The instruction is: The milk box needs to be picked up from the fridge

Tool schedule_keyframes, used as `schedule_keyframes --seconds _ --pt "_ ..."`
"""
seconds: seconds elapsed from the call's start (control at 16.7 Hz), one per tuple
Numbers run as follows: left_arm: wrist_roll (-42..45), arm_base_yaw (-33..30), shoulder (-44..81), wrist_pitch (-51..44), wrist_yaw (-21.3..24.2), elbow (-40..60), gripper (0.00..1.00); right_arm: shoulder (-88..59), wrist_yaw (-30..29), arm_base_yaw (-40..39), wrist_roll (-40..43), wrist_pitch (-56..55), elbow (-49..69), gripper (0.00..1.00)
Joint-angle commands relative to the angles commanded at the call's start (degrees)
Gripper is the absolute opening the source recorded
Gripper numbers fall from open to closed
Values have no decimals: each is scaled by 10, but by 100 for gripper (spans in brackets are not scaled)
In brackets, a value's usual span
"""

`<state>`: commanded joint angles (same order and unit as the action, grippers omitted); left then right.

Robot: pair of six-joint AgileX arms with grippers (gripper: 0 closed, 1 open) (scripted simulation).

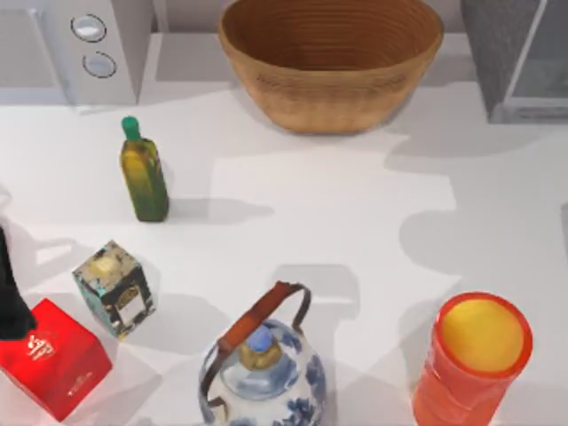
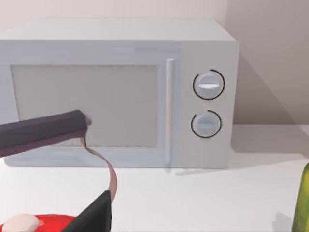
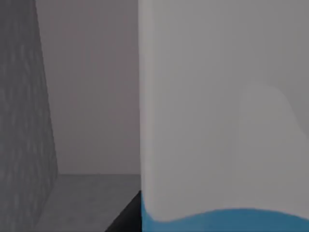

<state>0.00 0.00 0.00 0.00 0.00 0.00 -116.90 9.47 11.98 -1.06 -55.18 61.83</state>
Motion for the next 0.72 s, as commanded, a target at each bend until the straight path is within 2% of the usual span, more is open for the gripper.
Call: schedule_keyframes --seconds 0.36,0.72 --pt "0 0 0 0 0 0 100 107 22 18 -1 -58 -178 0" --pt "0 0 0 0 0 0 100 132 28 19 -2 -73 -210 0"
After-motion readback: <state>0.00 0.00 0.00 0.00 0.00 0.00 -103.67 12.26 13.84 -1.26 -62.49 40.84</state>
